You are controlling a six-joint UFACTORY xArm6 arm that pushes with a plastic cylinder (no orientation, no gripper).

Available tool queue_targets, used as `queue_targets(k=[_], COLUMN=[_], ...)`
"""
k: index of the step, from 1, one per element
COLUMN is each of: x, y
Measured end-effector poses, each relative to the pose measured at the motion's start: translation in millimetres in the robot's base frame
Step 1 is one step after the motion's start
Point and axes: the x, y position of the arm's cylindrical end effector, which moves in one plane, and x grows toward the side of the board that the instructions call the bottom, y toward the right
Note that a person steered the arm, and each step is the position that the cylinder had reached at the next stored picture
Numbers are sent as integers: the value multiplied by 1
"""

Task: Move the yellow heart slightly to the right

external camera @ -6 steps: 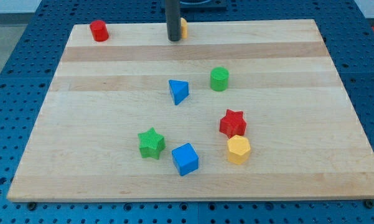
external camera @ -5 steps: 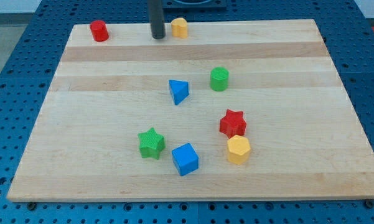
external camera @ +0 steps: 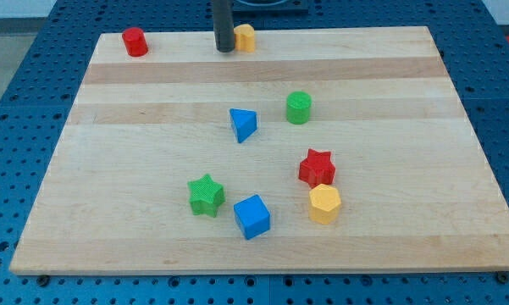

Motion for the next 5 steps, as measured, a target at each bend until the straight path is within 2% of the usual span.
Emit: queue_targets(k=[2, 3, 5], x=[-19, -14, -14], y=[7, 27, 16])
